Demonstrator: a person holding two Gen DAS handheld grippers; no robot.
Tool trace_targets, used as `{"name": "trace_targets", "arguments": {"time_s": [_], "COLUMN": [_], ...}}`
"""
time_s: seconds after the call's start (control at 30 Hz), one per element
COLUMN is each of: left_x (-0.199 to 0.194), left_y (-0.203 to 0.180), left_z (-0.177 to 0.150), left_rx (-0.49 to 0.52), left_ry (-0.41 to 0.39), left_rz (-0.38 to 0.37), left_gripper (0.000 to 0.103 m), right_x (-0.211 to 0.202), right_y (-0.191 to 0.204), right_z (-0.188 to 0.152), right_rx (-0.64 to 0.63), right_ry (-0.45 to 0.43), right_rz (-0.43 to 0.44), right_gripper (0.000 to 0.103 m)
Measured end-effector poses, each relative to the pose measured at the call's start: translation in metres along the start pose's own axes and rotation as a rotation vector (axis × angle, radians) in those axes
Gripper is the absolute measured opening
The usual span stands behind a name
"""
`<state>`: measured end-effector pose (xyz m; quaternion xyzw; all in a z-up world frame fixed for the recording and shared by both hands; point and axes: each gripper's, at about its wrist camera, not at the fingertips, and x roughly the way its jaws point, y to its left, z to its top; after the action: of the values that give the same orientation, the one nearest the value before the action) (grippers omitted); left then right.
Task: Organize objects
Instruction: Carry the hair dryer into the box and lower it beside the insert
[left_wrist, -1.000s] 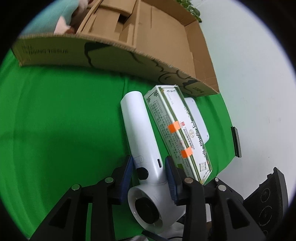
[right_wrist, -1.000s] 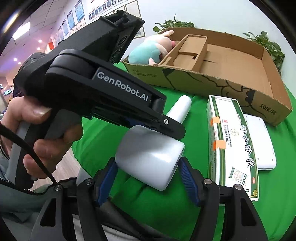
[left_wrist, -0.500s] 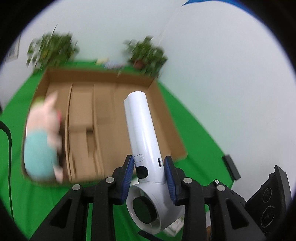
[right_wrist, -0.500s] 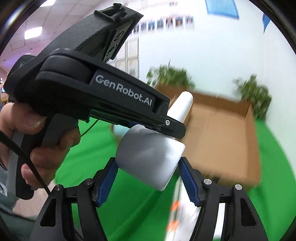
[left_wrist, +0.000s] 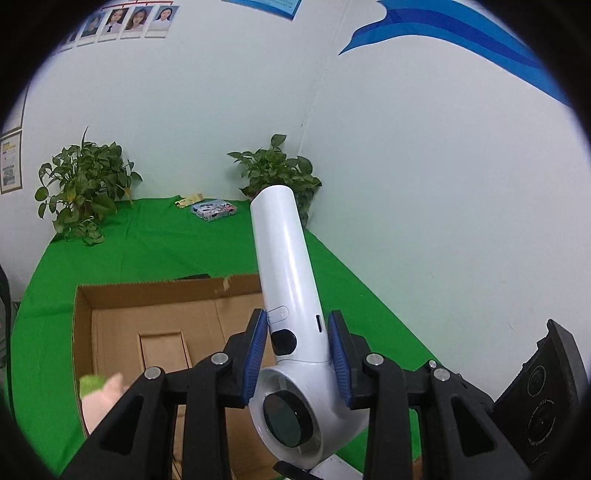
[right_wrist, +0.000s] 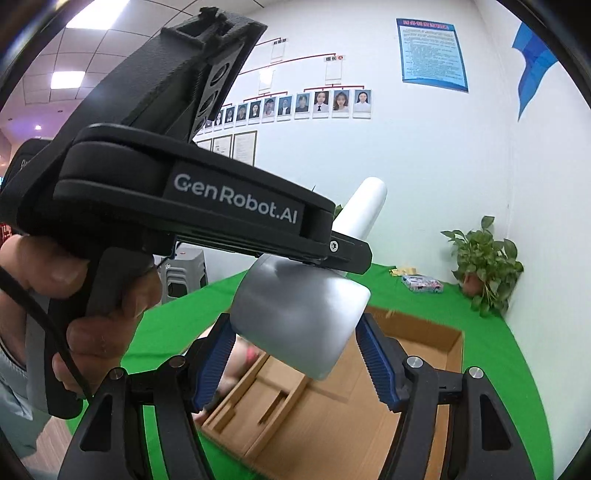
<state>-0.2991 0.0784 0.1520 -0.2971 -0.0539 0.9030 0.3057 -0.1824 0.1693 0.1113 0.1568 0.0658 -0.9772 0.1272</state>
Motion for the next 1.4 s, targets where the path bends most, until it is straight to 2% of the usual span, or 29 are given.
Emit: {"name": "trace_targets", "arguments": {"time_s": [0.1, 0.23, 0.3, 0.4, 0.6, 0.73, 0.93, 1.07, 1.17, 1.3, 1.4], "left_x": [0.022, 0.054, 0.079, 0.114, 0.147, 0.154, 0.158, 0.153, 0.137, 0.114, 0.105], "left_y": [0.01, 0.028, 0.038, 0.05, 0.06, 0.068, 0.072, 0.074, 0.075, 0.077, 0.086], "left_z": [0.009, -0.015, -0.039, -0.084, -0.145, -0.162, -0.17, -0.169, -0.168, -0.166, -0.165], "left_rx": [-0.014, -0.073, -0.099, -0.138, -0.179, -0.195, -0.197, -0.23, -0.235, -0.215, -0.218], "left_ry": [0.045, 0.128, 0.191, 0.295, 0.411, 0.444, 0.483, 0.508, 0.482, 0.448, 0.419], "left_rz": [0.014, 0.01, 0.024, 0.049, 0.108, 0.144, 0.19, 0.166, 0.146, 0.154, 0.128], "left_gripper": [0.033, 0.032, 0.032, 0.032, 0.032, 0.032, 0.032, 0.032, 0.032, 0.032, 0.031], "right_x": [0.026, 0.053, 0.068, 0.091, 0.116, 0.129, 0.141, 0.145, 0.149, 0.153, 0.156], "right_y": [-0.017, -0.028, -0.03, -0.034, -0.029, -0.028, -0.021, -0.016, -0.014, -0.005, 0.007], "right_z": [0.018, 0.011, -0.007, -0.055, -0.137, -0.161, -0.175, -0.176, -0.181, -0.183, -0.179], "right_rx": [0.02, 0.068, 0.096, 0.165, 0.311, 0.333, 0.345, 0.327, 0.33, 0.329, 0.291], "right_ry": [0.035, 0.107, 0.156, 0.25, 0.378, 0.436, 0.489, 0.503, 0.535, 0.552, 0.567], "right_rz": [0.018, 0.048, 0.064, 0.101, 0.159, 0.209, 0.264, 0.264, 0.247, 0.261, 0.255], "right_gripper": [0.065, 0.065, 0.065, 0.065, 0.065, 0.065, 0.065, 0.064, 0.059, 0.06, 0.06]}}
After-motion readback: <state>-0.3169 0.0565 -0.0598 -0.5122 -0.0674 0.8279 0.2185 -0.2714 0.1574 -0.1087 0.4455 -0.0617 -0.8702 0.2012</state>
